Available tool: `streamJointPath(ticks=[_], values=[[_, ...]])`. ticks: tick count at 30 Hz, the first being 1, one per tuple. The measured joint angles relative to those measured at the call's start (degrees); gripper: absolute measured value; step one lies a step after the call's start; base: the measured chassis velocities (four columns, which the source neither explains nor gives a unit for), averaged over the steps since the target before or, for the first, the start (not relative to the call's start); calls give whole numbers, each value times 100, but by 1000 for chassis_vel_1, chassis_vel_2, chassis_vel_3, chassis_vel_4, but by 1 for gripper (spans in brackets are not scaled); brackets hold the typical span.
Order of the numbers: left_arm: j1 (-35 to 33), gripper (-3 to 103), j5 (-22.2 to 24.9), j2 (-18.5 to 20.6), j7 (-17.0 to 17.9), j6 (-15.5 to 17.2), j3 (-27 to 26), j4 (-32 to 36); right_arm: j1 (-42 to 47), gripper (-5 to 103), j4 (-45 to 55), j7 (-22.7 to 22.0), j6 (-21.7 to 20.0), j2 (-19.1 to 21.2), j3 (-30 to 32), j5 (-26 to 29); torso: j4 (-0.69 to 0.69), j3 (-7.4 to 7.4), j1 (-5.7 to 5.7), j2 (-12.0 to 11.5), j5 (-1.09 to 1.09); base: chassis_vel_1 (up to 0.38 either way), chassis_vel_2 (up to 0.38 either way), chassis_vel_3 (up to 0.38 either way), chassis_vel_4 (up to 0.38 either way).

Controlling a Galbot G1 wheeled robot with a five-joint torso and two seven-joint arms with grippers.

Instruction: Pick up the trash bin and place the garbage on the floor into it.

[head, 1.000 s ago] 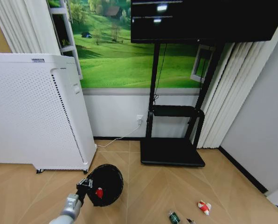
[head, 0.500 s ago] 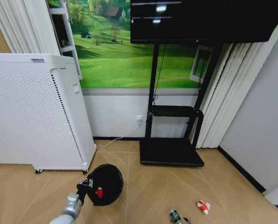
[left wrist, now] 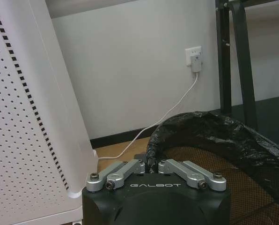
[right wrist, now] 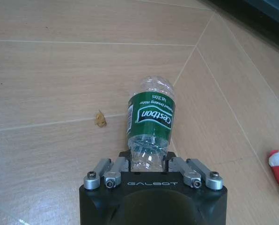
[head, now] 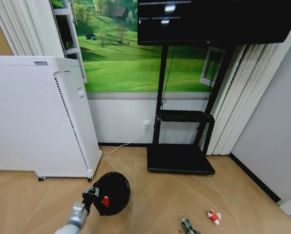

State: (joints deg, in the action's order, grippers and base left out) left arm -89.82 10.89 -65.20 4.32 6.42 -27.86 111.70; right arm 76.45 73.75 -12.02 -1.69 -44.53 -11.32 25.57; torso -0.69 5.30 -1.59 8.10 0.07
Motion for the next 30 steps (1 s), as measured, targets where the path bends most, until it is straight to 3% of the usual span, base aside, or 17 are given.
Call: streamJointPath(ticks=[1, 5, 11, 19, 30], values=[[29, 6, -1, -7, 0, 0, 39, -2, 105, 26, 200, -3, -13, 92, 166, 21, 1, 0, 0, 0, -2, 0, 0, 0, 0], [144, 6, 13, -14, 5, 31, 181, -2, 377, 23, 741, -6, -18, 350, 740, 133, 1, 0, 0, 1, -5, 0, 0, 0, 0], [345, 6, 103, 6, 35, 120, 447, -2, 465, 23, 1549, 1, 243, 705, 1290, 219, 3, 0, 0, 0, -8, 0, 0, 0, 0], [524, 6, 128, 68, 42, 146, 707, -101, 355, 23, 2440, 233, 775, 823, 1353, 181, 3, -1, 0, 1, -7, 0, 0, 0, 0], [987, 6, 162, 6, 50, 166, 1132, -400, 197, 23, 3458, 433, 1046, 718, 1258, 174, 2, -1, 0, 2, -7, 0, 0, 0, 0]])
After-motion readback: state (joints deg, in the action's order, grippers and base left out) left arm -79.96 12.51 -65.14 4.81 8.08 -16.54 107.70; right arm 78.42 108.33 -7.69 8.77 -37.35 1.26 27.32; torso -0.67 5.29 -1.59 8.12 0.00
